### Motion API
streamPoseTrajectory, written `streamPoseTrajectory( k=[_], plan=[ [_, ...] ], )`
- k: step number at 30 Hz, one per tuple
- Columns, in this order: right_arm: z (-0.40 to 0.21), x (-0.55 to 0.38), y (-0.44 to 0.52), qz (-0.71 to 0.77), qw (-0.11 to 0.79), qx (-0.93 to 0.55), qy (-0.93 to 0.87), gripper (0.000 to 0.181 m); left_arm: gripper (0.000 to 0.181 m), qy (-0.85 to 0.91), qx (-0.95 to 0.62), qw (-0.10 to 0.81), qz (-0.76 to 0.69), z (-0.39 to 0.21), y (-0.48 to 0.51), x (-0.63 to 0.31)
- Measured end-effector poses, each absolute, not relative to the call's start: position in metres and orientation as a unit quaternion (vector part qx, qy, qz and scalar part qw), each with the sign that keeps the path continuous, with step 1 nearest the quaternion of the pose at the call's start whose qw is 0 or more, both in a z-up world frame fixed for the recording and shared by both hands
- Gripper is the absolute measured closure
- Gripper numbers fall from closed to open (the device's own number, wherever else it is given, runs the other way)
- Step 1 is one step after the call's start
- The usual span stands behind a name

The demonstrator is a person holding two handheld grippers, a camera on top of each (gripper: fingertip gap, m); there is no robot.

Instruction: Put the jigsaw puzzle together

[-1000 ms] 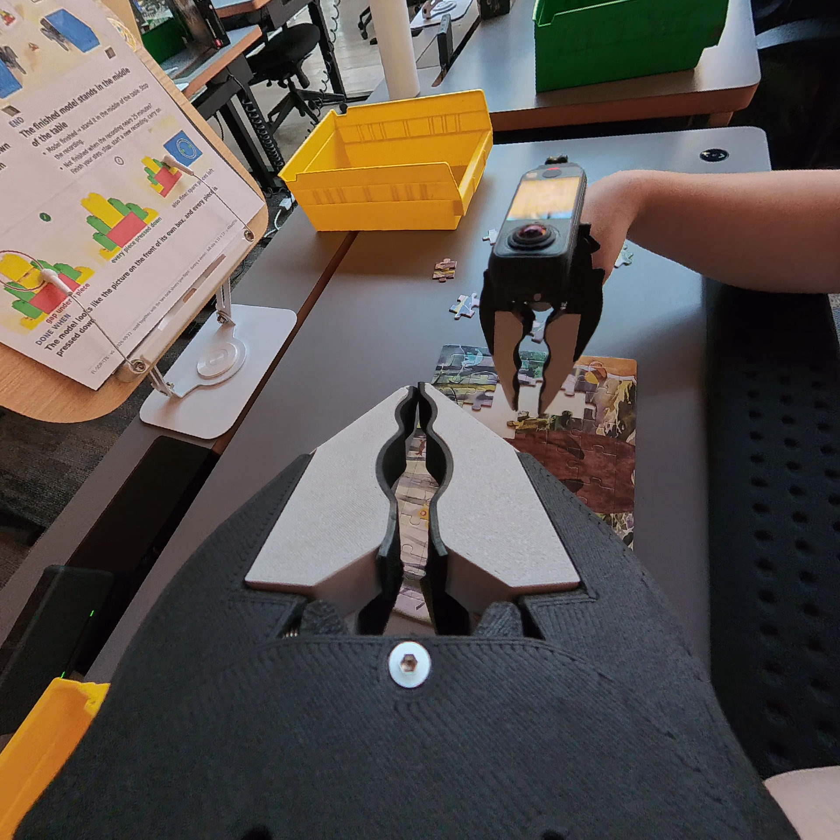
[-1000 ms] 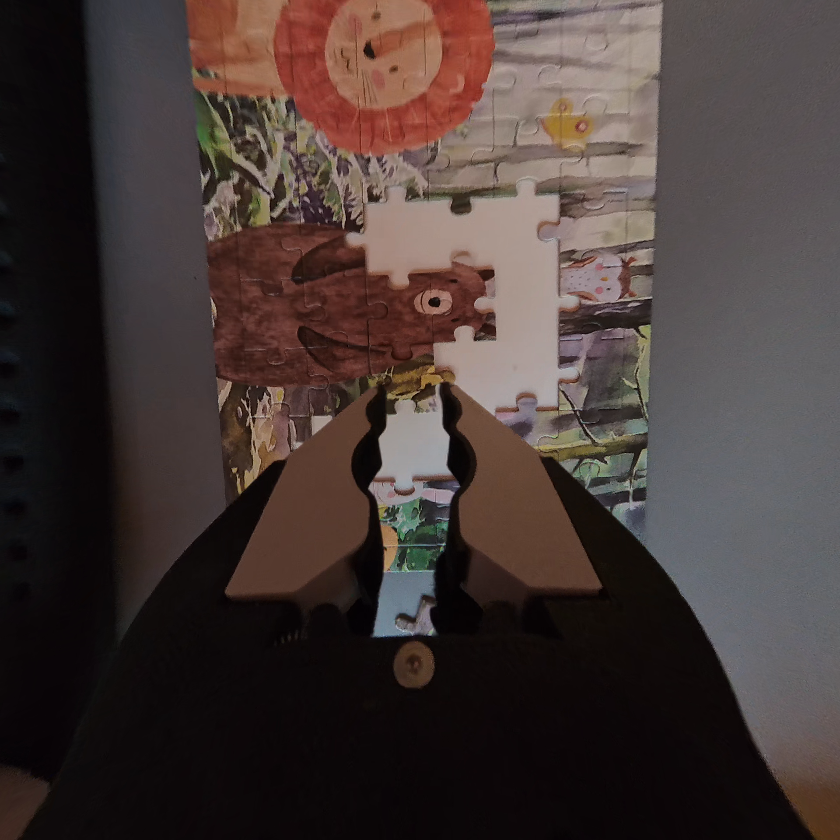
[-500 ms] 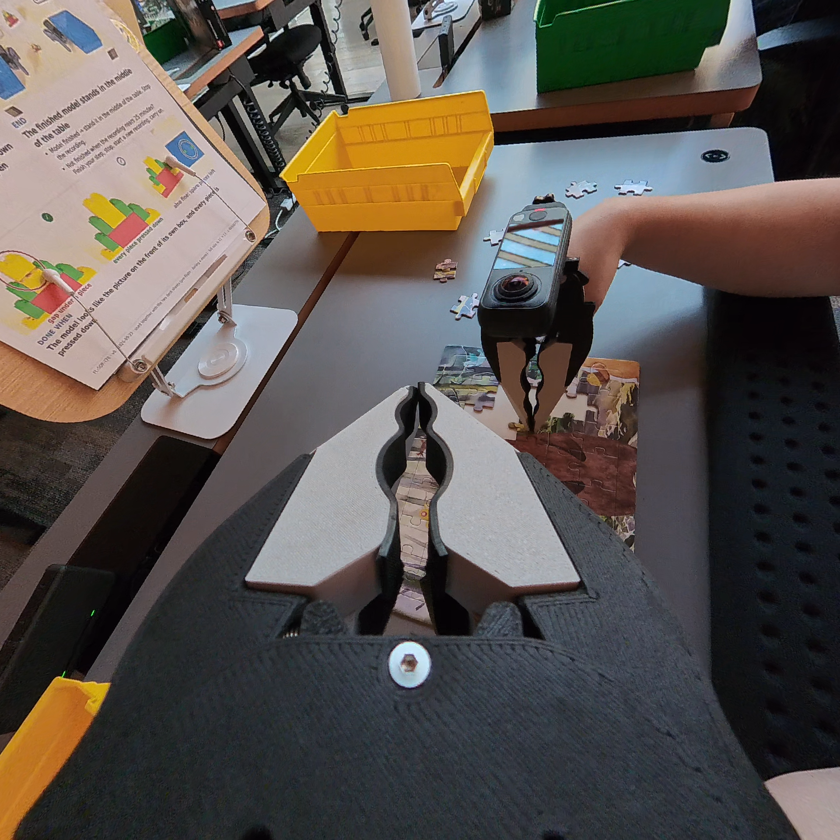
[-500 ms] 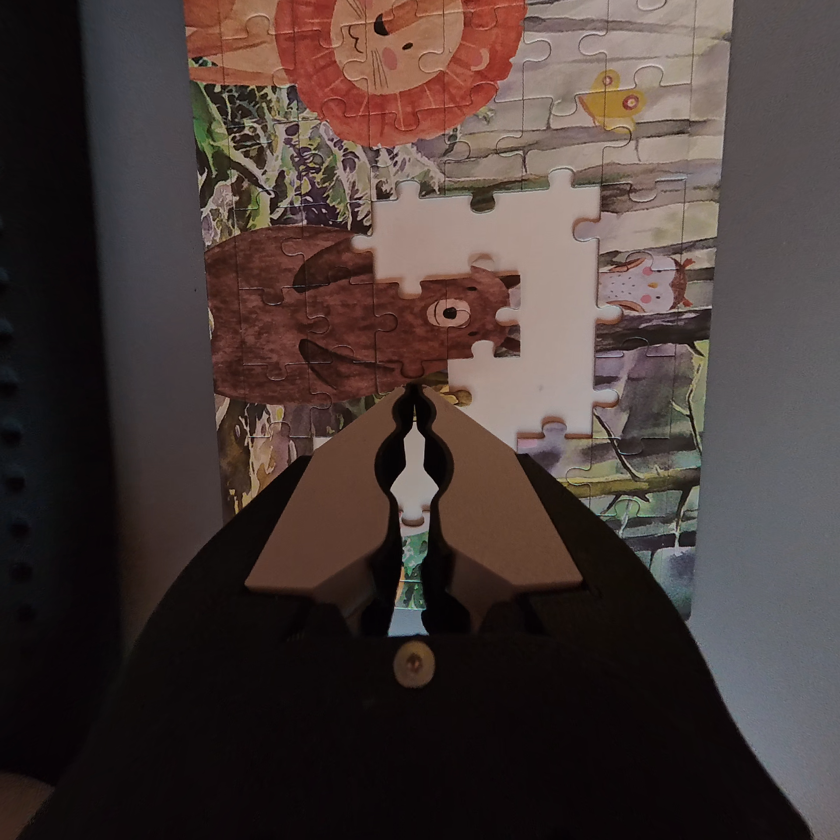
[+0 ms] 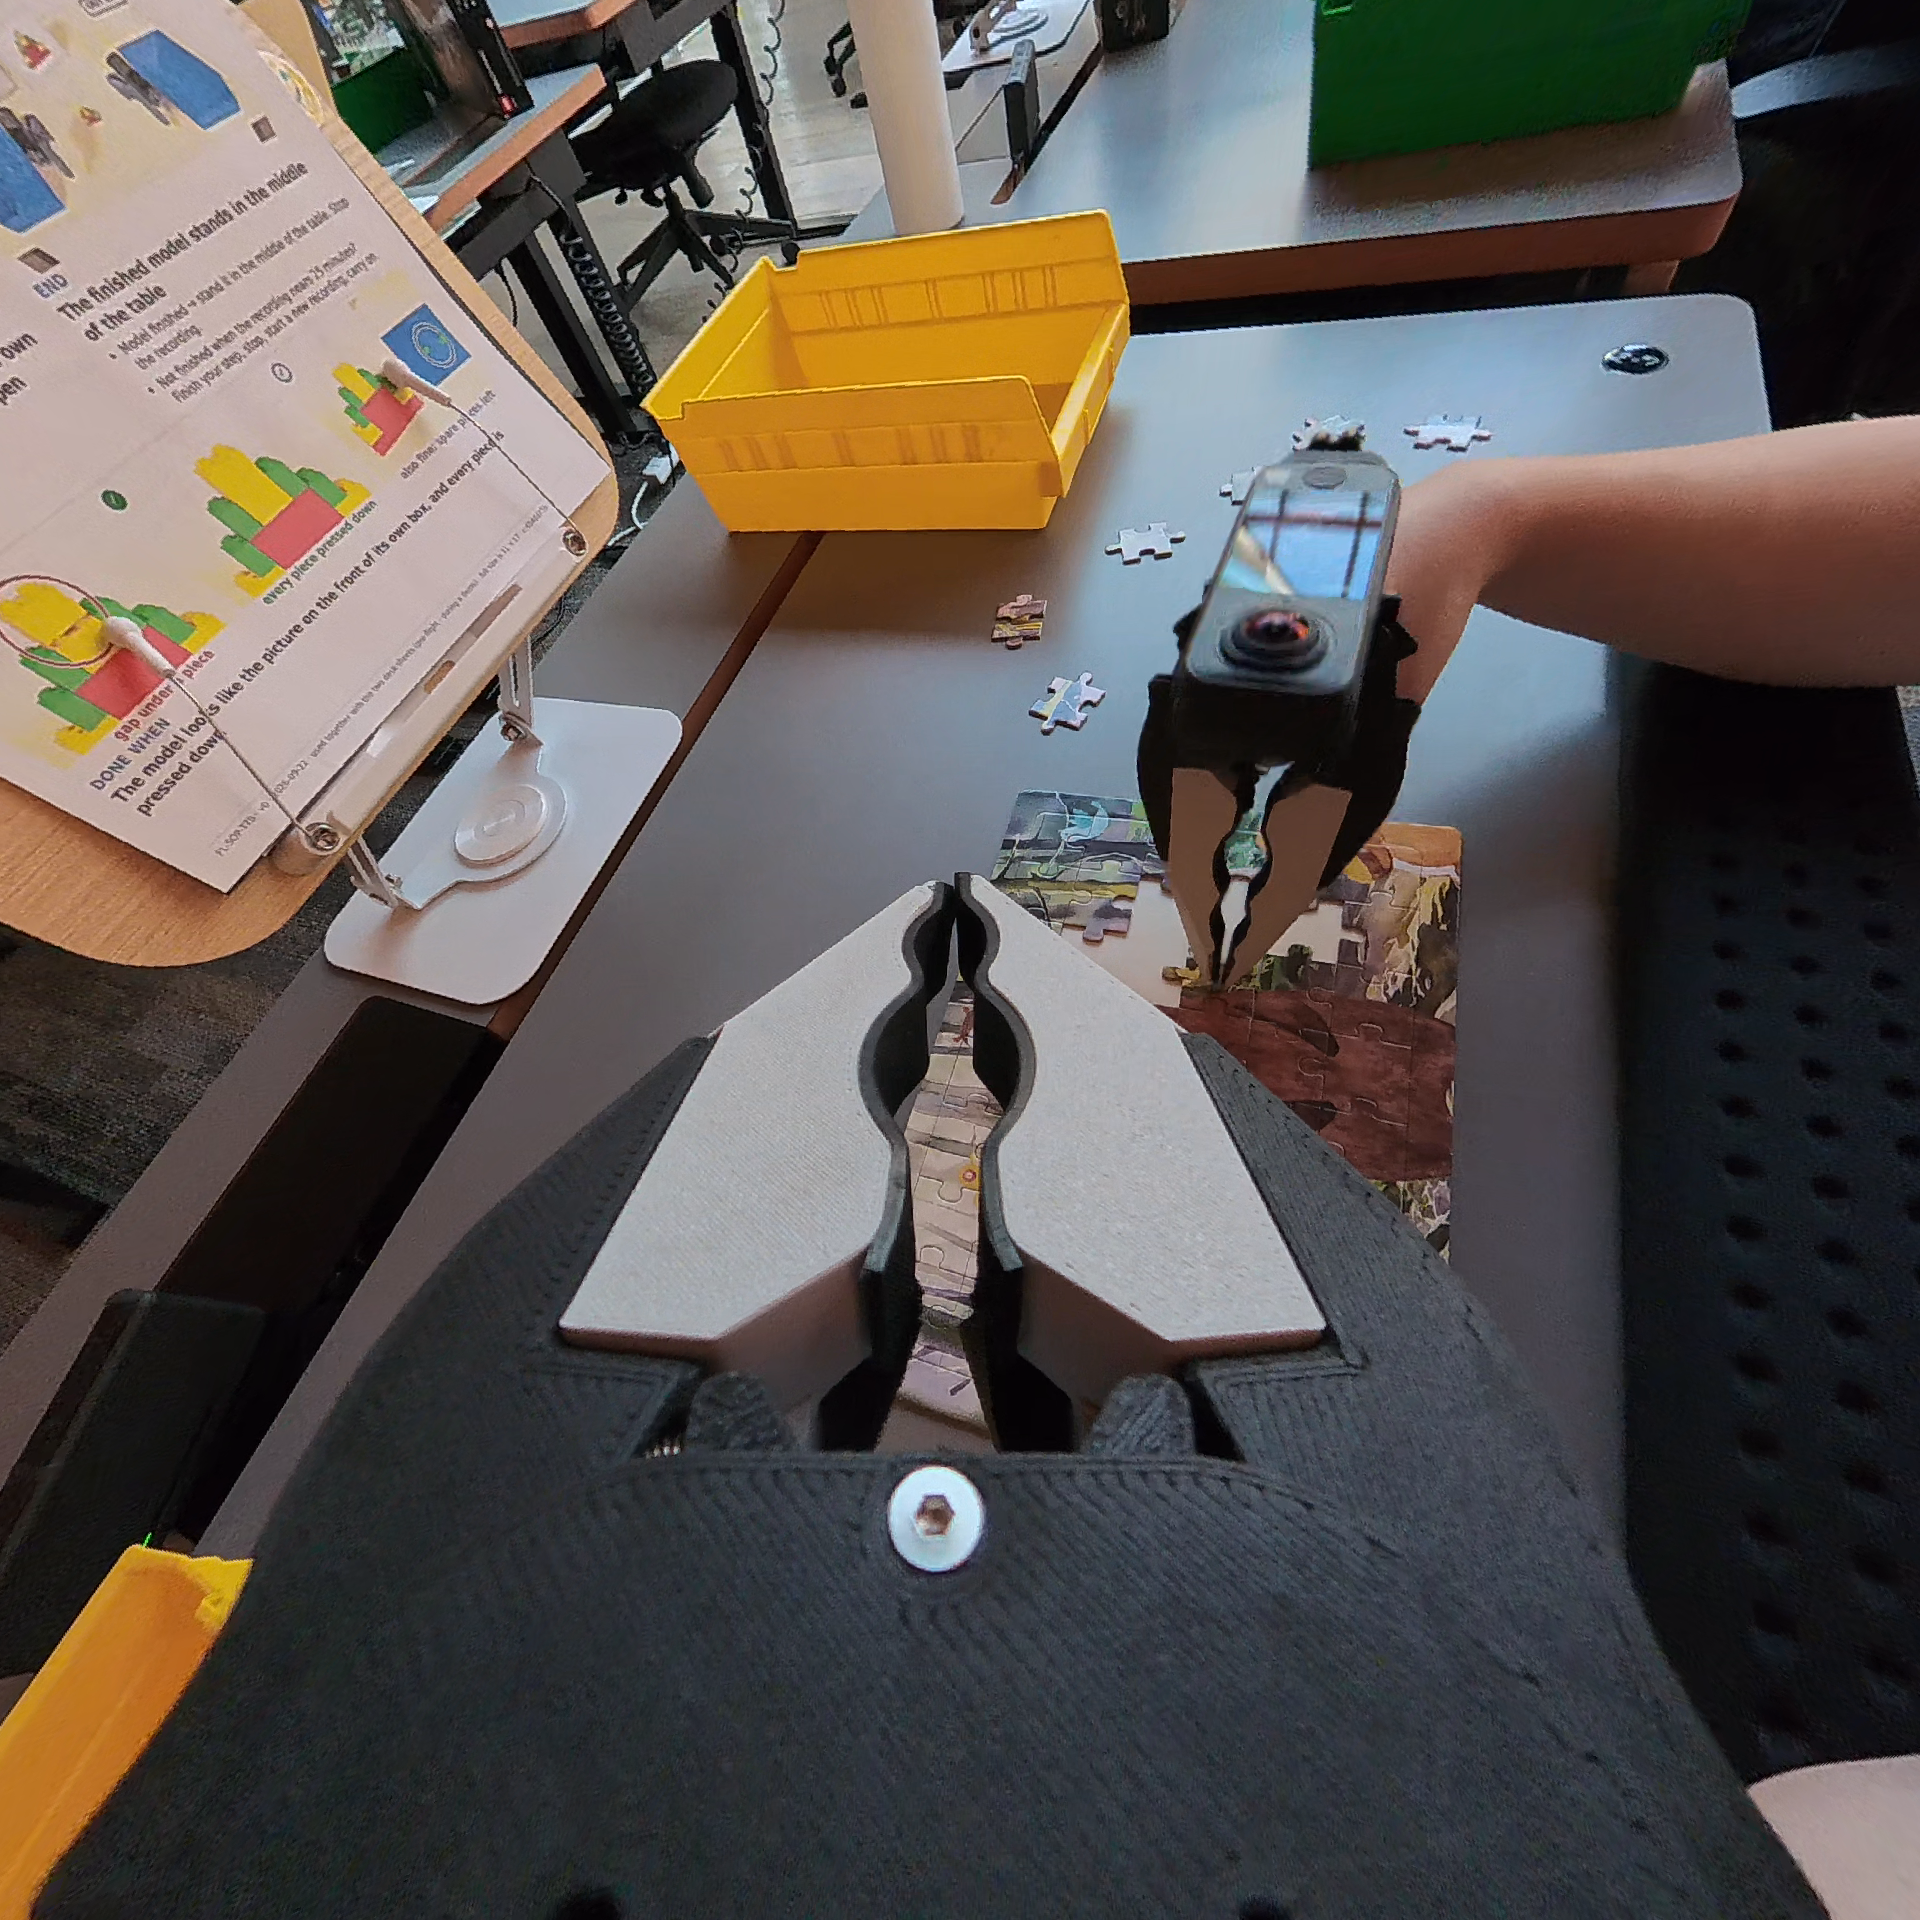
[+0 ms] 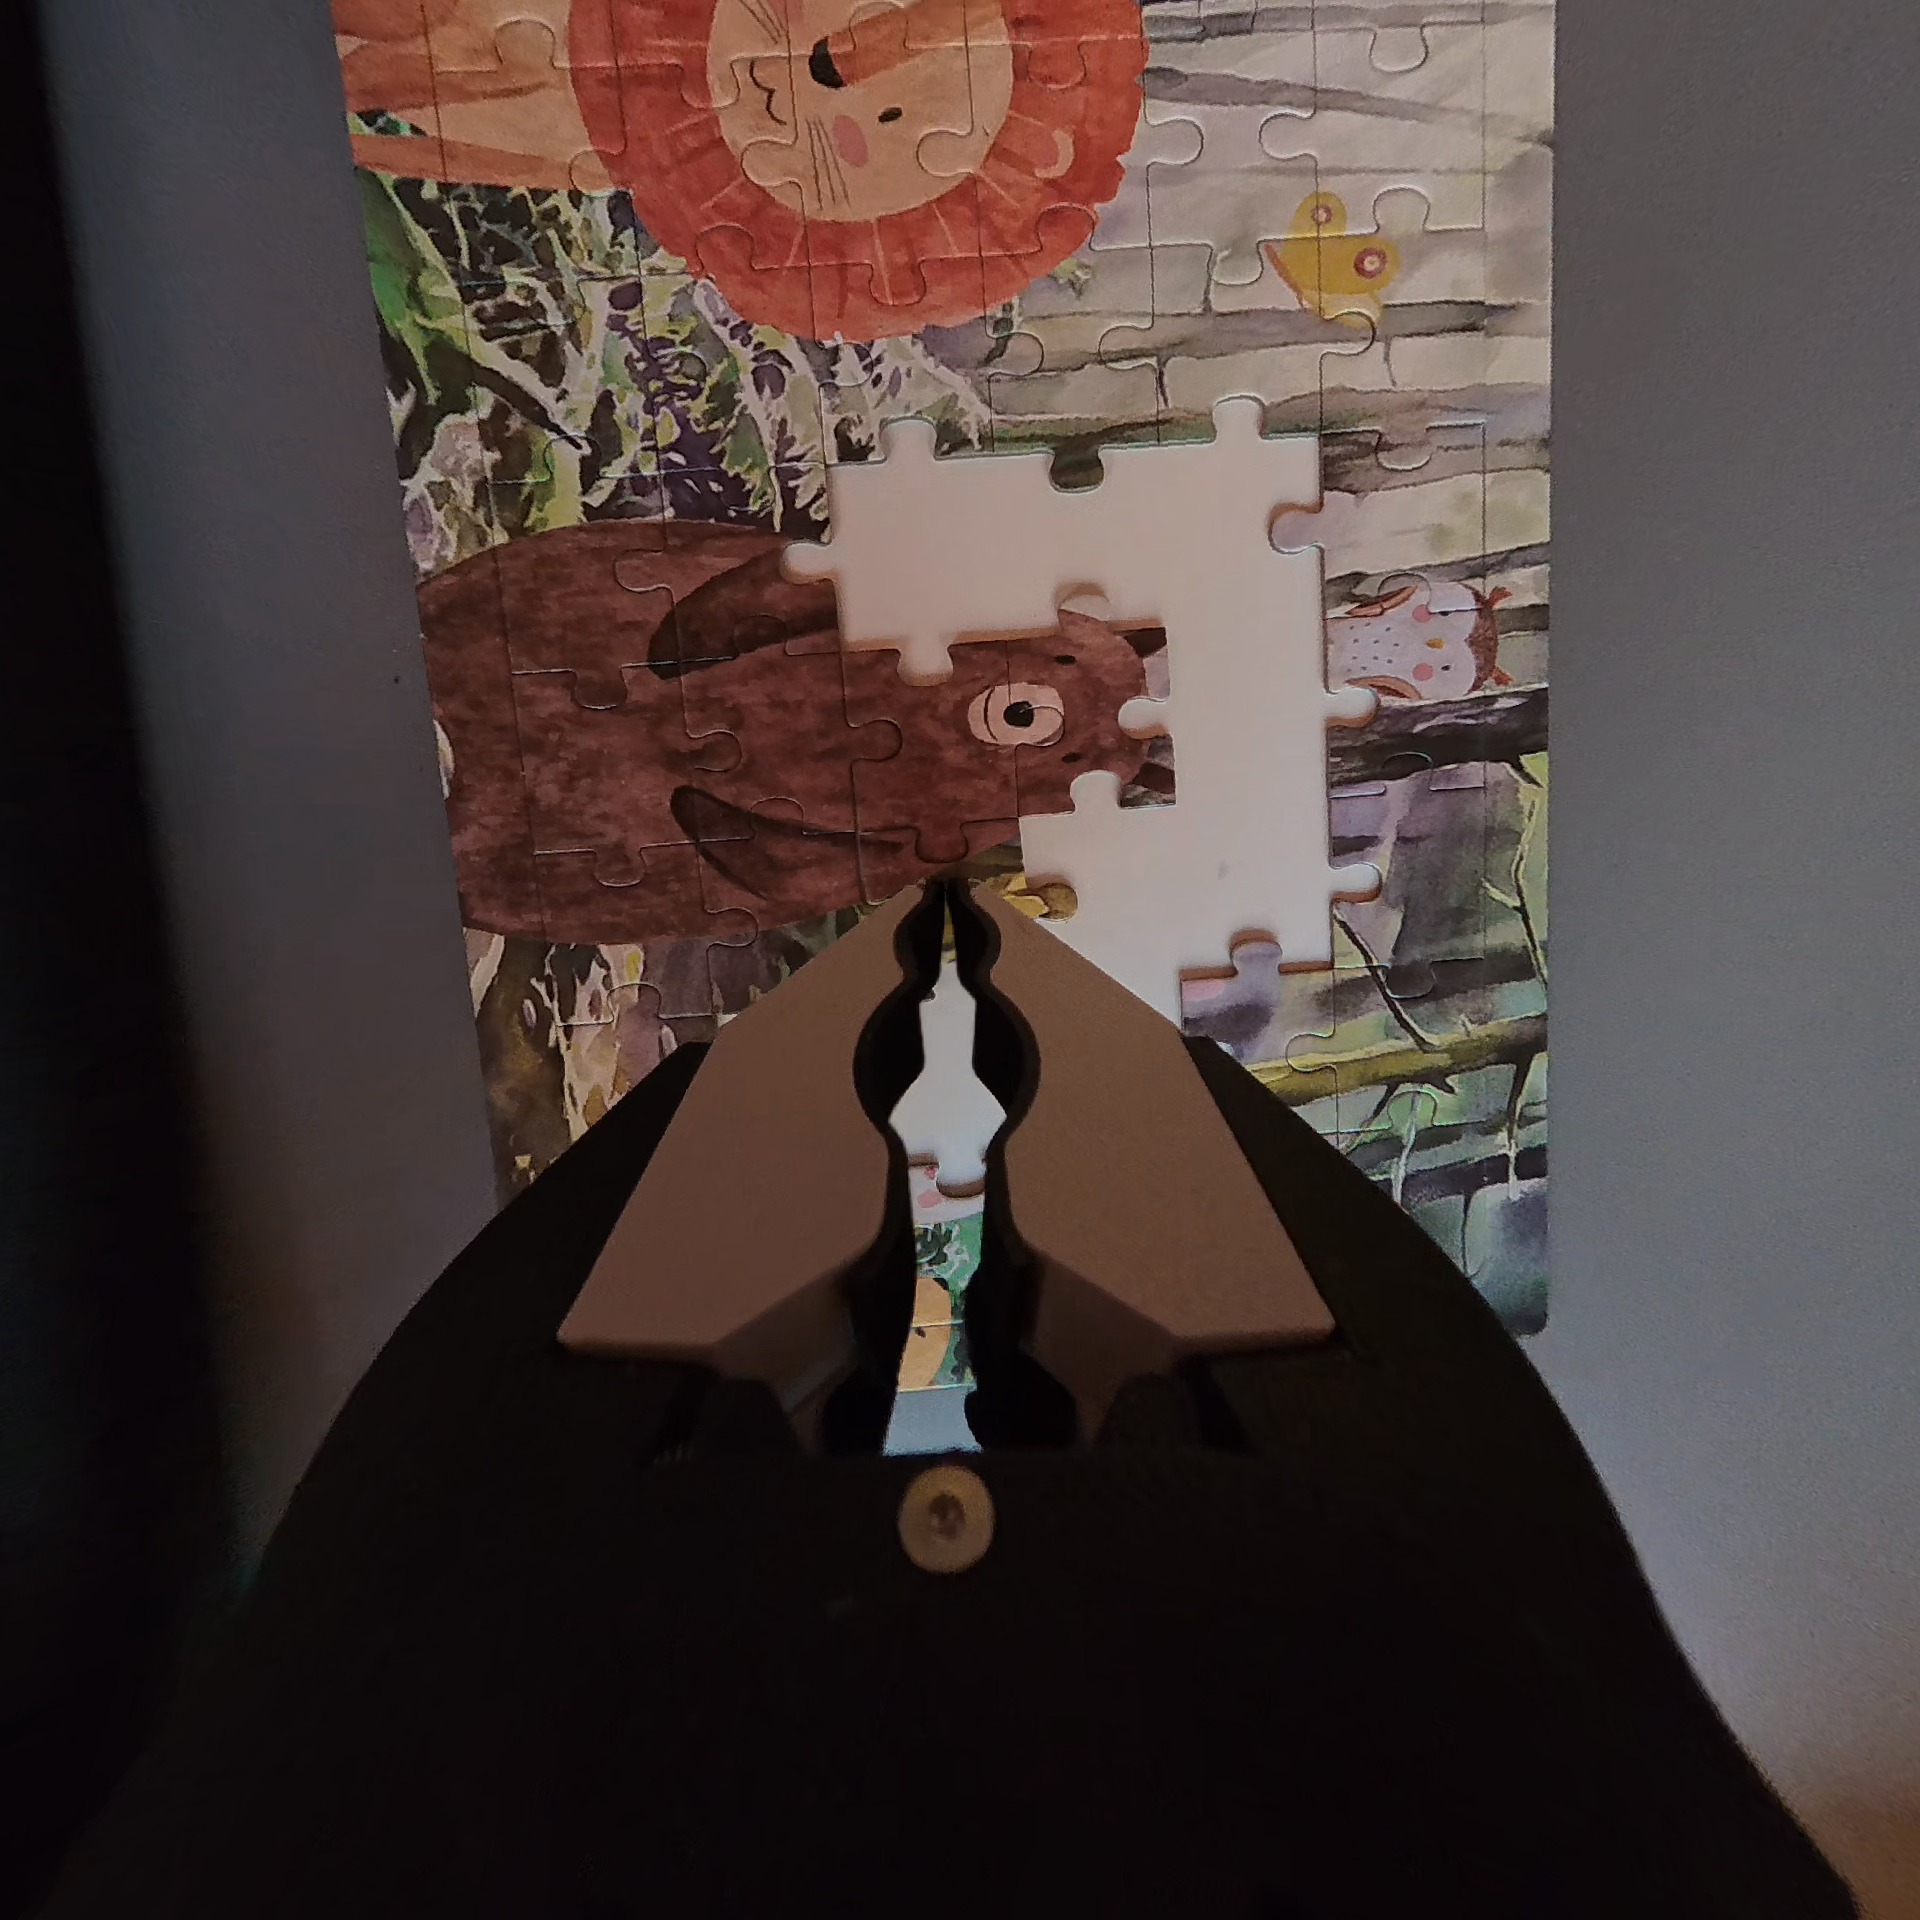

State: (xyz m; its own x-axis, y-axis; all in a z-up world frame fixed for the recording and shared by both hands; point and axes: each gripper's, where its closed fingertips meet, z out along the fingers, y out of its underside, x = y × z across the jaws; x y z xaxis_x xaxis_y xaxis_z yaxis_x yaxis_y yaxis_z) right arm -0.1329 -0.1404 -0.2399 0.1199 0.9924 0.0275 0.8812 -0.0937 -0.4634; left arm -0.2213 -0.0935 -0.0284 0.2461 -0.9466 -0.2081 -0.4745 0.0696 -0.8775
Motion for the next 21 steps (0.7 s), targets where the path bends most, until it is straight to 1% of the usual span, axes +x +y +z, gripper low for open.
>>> streamPoseTrajectory(
  k=[4,7,9,13,15,21],
  plan=[
    [-0.211,-0.134,-0.135,0.229,0.248,-0.714,-0.613,0.173,0.181,0.566,-0.634,0.459,-0.259,-0.033,-0.097,-0.219],
    [-0.215,-0.123,-0.135,0.272,0.235,-0.717,-0.597,0.157,0.178,0.597,-0.639,0.395,-0.282,-0.062,-0.107,-0.204],
    [-0.220,-0.120,-0.139,0.286,0.233,-0.704,-0.607,0.152,0.179,0.627,-0.642,0.344,-0.277,-0.092,-0.109,-0.189],
    [-0.231,-0.117,-0.141,0.271,0.225,-0.697,-0.625,0.150,0.181,0.674,-0.635,0.194,-0.323,-0.151,-0.134,-0.159],
    [-0.234,-0.117,-0.140,0.275,0.221,-0.699,-0.623,0.150,0.181,0.692,-0.629,0.139,-0.324,-0.175,-0.144,-0.155],
    [-0.234,-0.119,-0.137,0.293,0.230,-0.695,-0.615,0.150,0.181,0.710,-0.645,0.073,-0.273,-0.222,-0.143,-0.153]
  ],
)
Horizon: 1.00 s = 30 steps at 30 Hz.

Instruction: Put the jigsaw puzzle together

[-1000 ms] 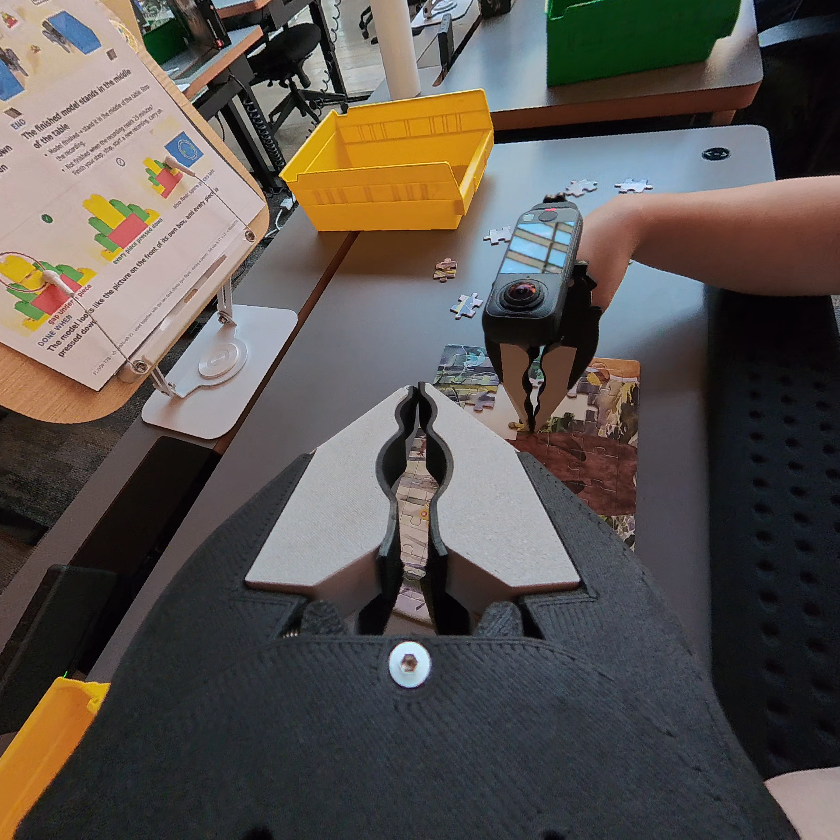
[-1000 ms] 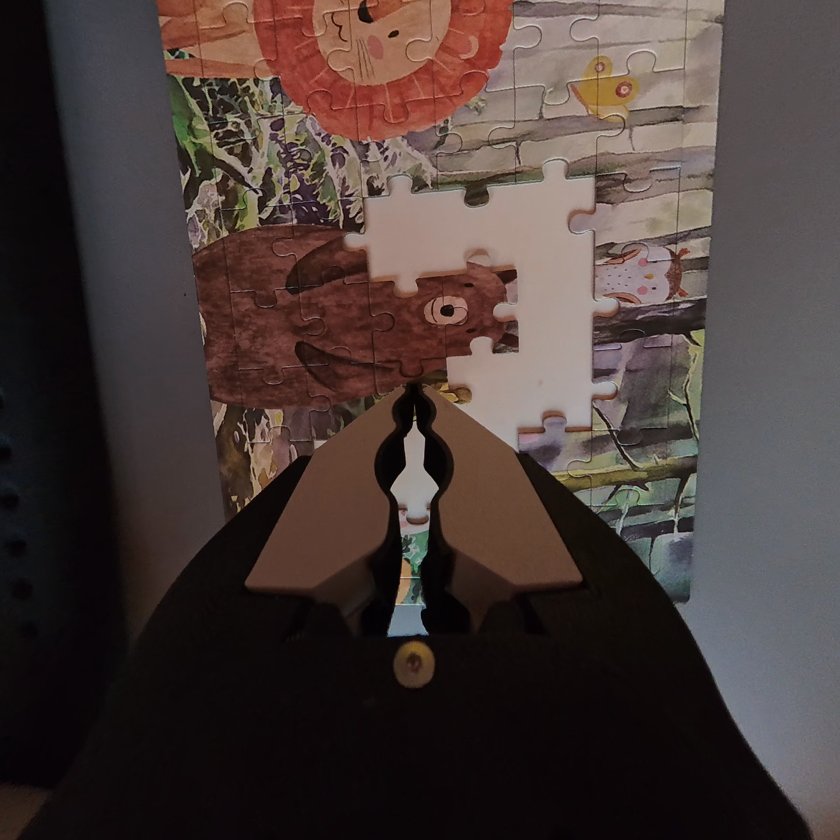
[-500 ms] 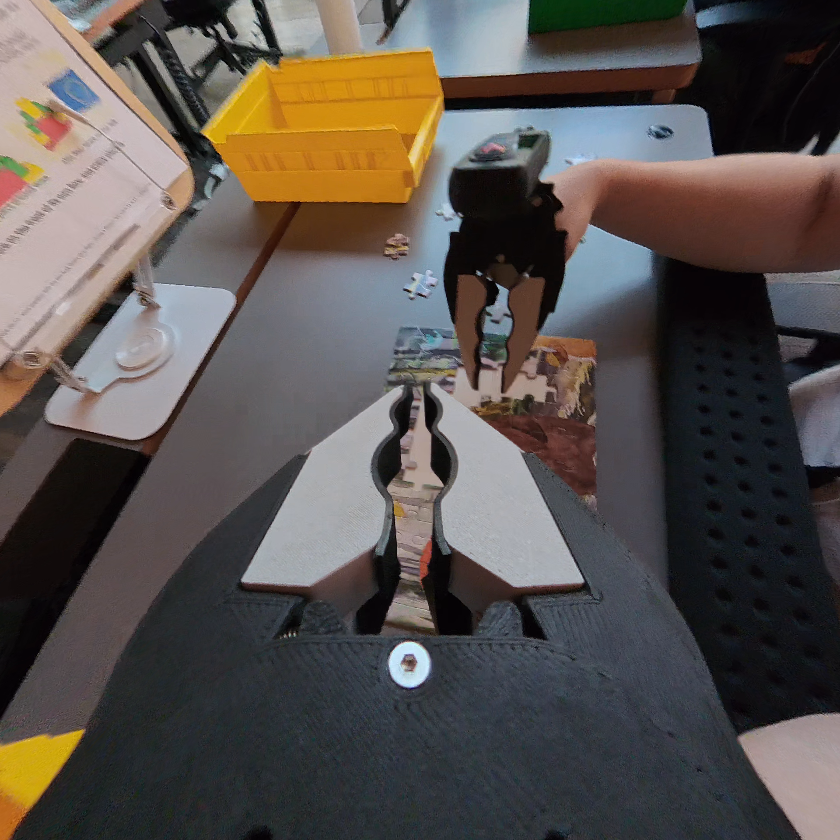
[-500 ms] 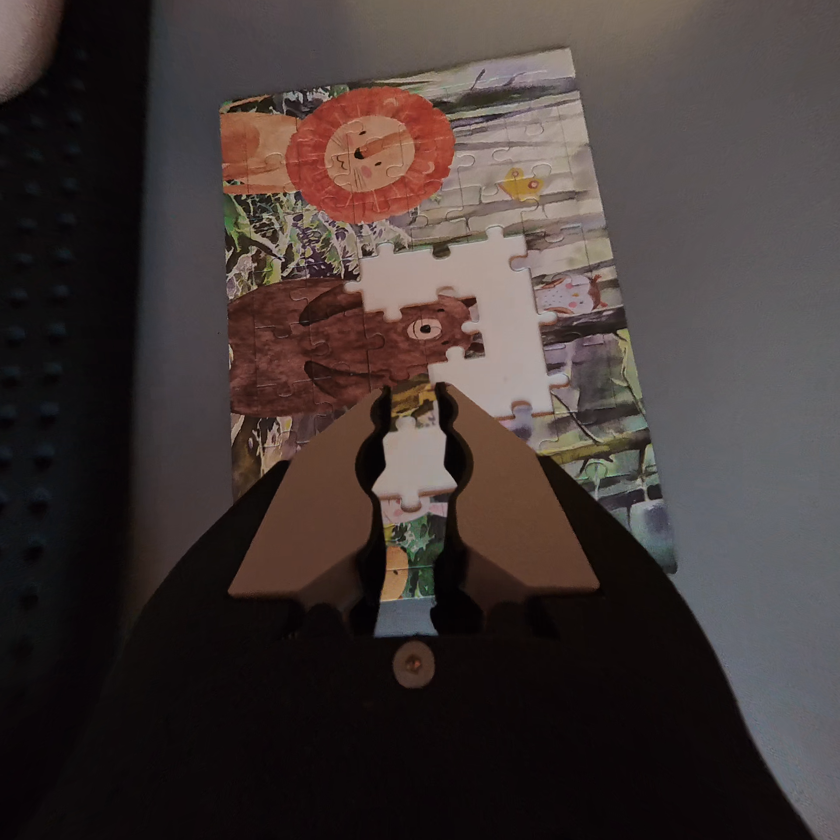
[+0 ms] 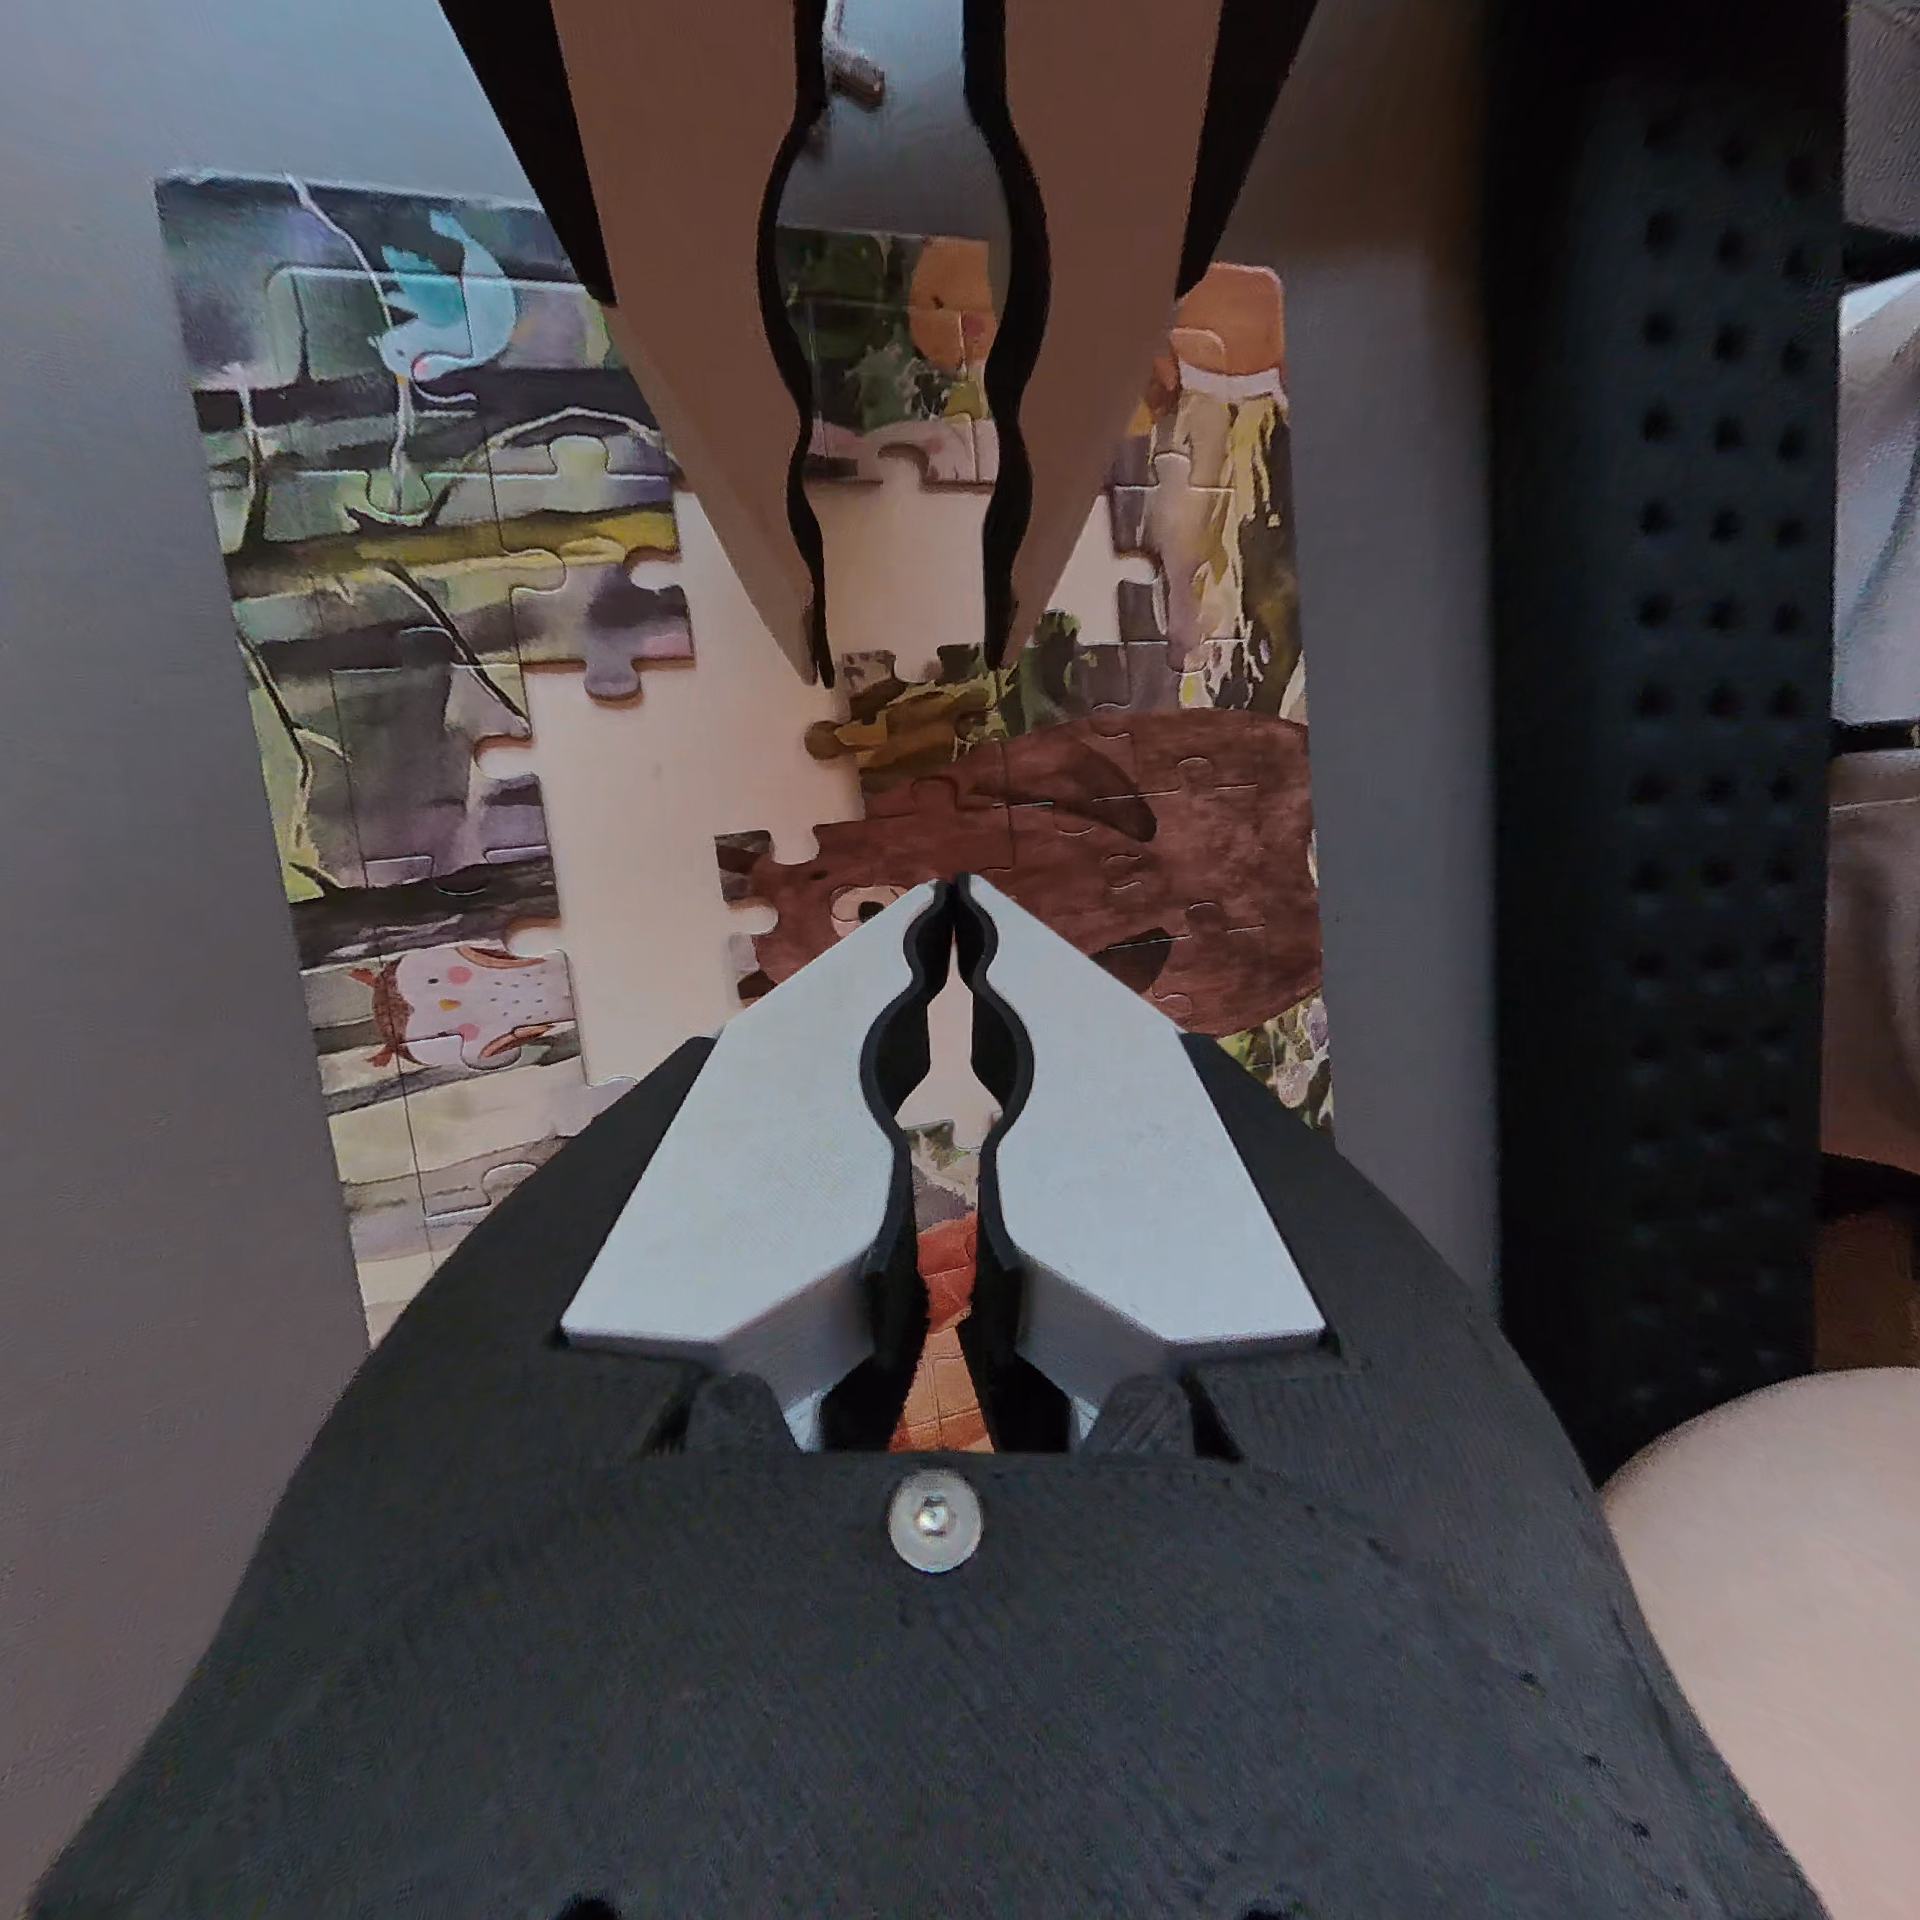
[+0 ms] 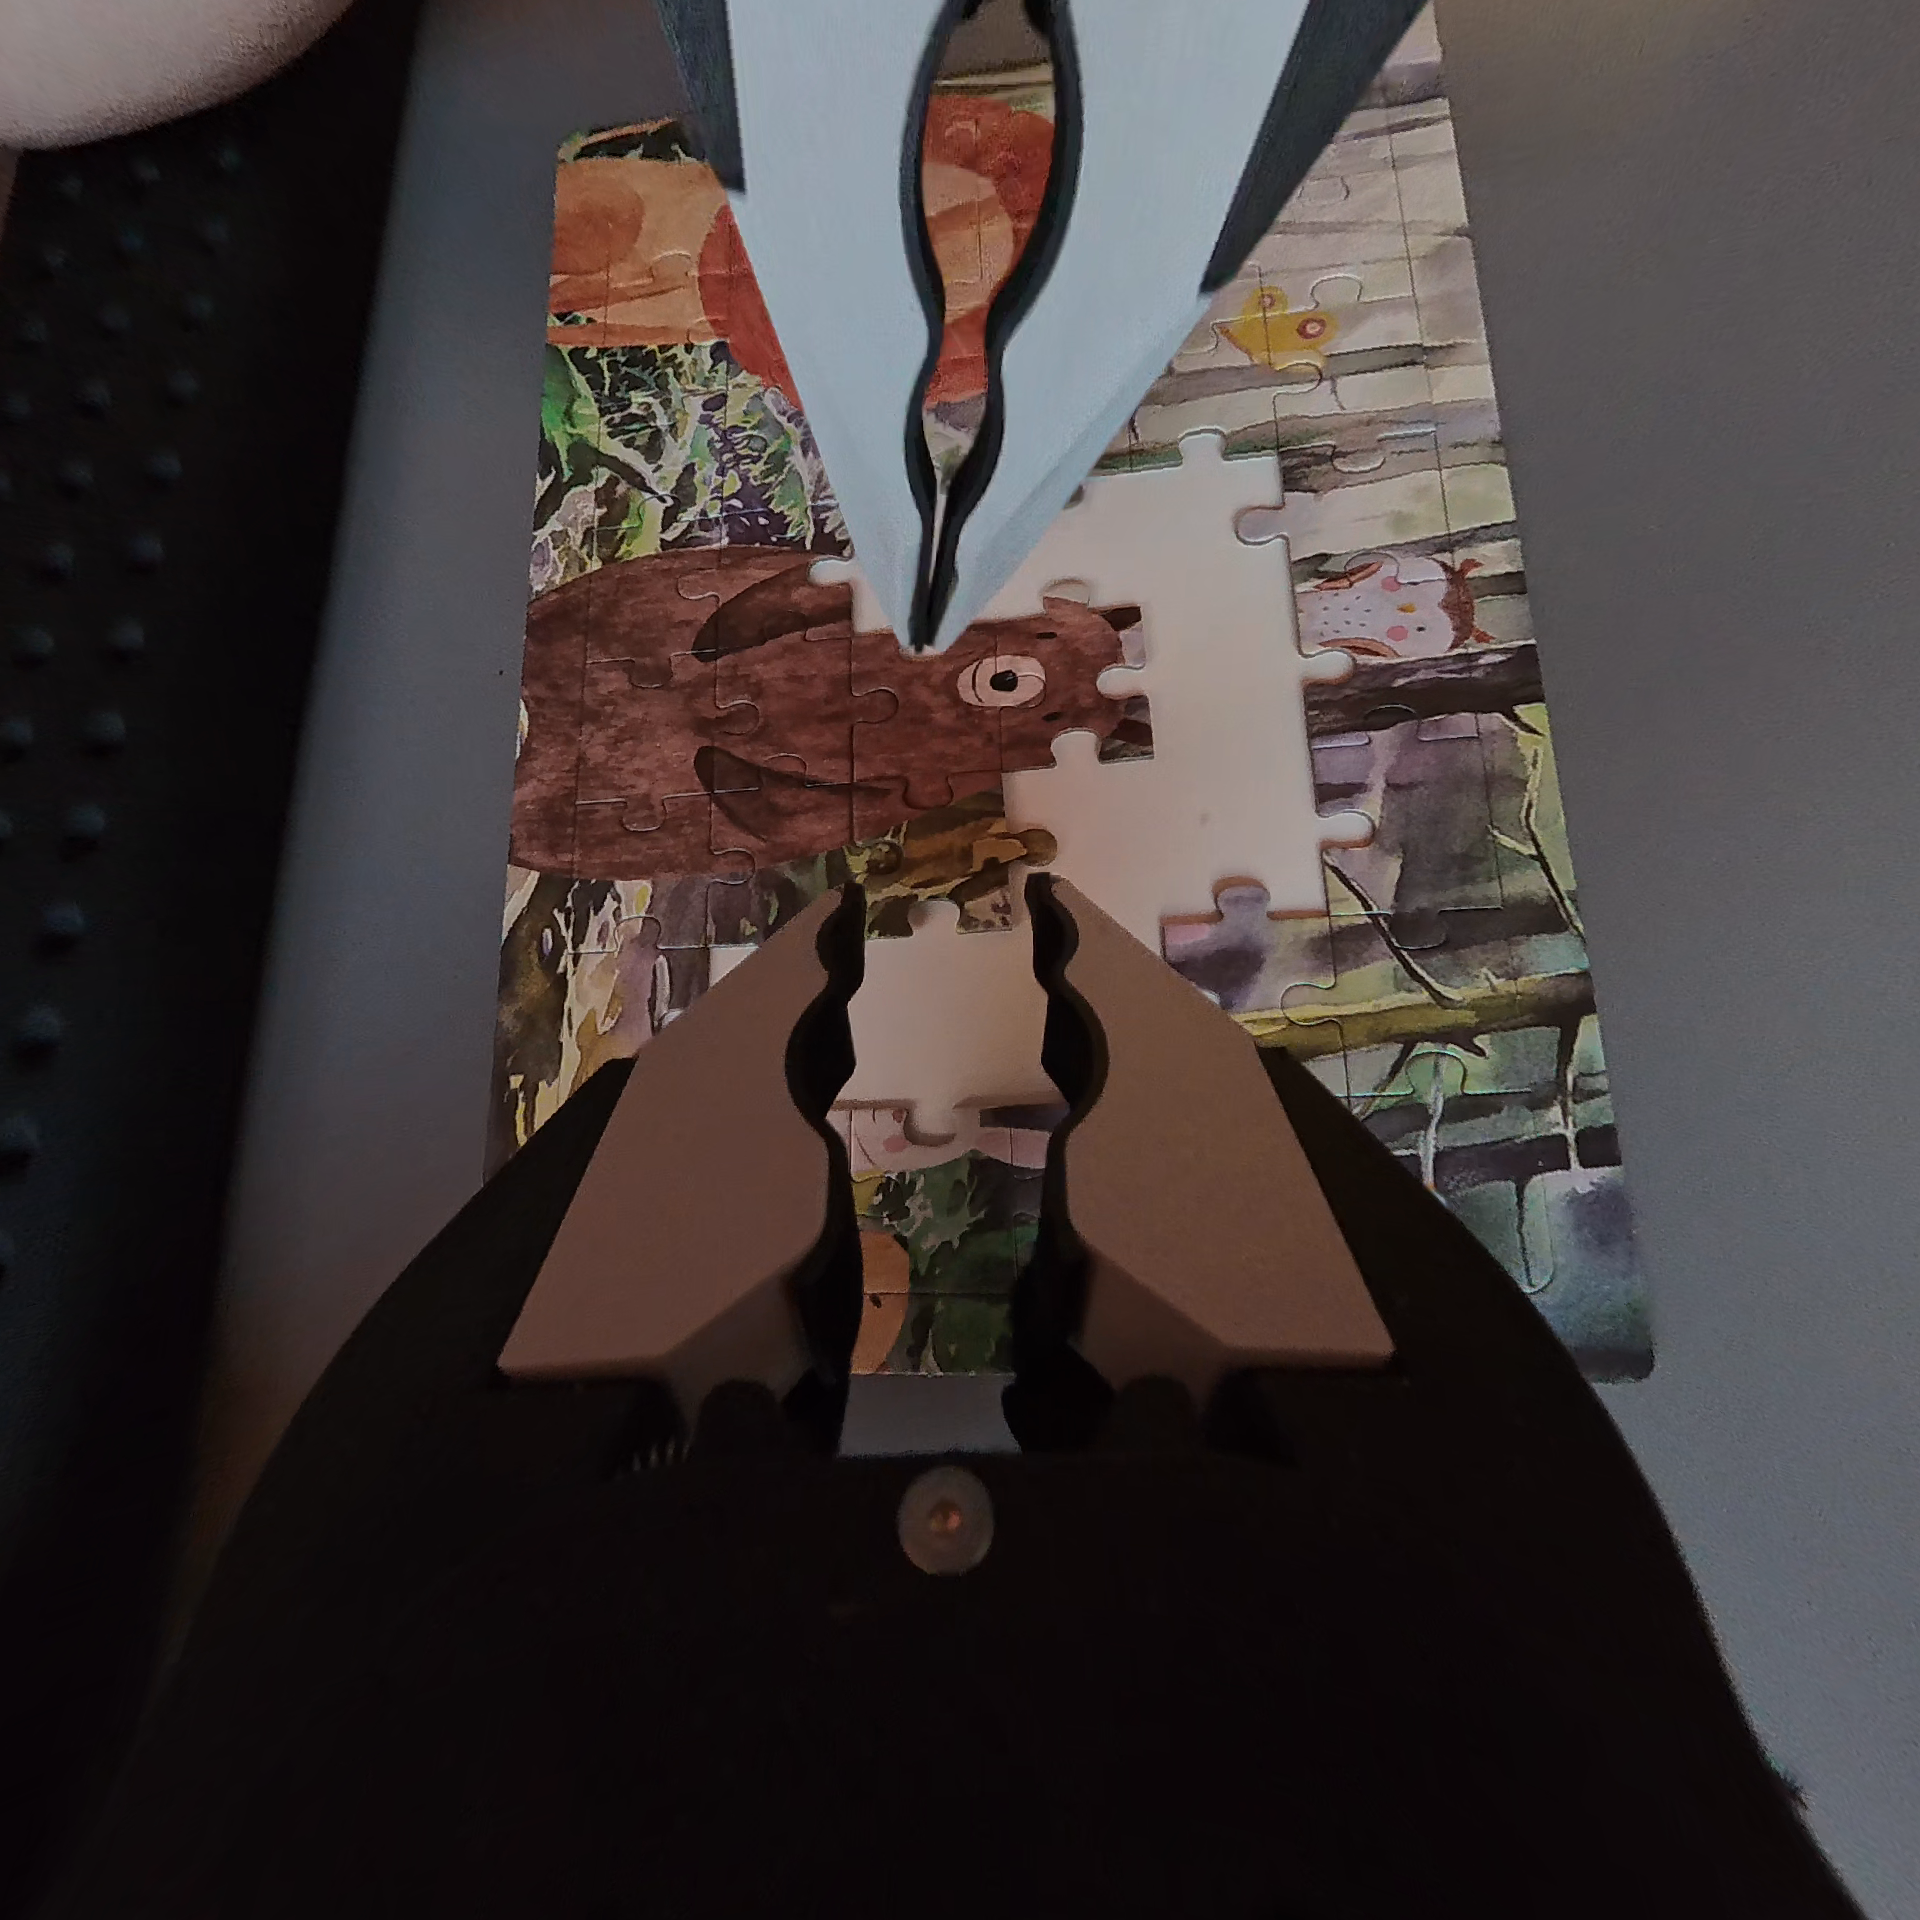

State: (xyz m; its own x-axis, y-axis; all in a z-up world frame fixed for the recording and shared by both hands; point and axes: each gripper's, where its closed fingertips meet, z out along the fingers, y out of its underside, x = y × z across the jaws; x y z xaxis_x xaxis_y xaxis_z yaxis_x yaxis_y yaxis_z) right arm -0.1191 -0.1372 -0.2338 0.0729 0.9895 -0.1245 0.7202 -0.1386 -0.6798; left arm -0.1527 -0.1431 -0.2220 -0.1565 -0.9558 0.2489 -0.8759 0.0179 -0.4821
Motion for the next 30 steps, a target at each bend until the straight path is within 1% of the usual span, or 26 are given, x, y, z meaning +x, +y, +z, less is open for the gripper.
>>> streamPoseTrajectory(
  k=[7,19,26,27,30],
  plan=[
    [-0.239,-0.120,-0.137,0.302,0.220,-0.700,-0.608,0.150,0.181,0.692,-0.668,0.055,-0.270,-0.241,-0.134,-0.153],
    [-0.239,-0.120,-0.142,0.317,0.210,-0.695,-0.611,0.152,0.181,0.690,-0.665,0.040,-0.283,-0.242,-0.138,-0.151],
    [-0.237,-0.120,-0.140,0.315,0.220,-0.692,-0.611,0.152,0.181,0.689,-0.665,0.036,-0.285,-0.242,-0.139,-0.151],
    [-0.236,-0.121,-0.138,0.314,0.226,-0.691,-0.610,0.153,0.181,0.689,-0.665,0.036,-0.285,-0.242,-0.139,-0.151],
    [-0.228,-0.128,-0.135,0.315,0.250,-0.684,-0.609,0.163,0.181,0.689,-0.665,0.036,-0.286,-0.242,-0.138,-0.151]
  ],
)
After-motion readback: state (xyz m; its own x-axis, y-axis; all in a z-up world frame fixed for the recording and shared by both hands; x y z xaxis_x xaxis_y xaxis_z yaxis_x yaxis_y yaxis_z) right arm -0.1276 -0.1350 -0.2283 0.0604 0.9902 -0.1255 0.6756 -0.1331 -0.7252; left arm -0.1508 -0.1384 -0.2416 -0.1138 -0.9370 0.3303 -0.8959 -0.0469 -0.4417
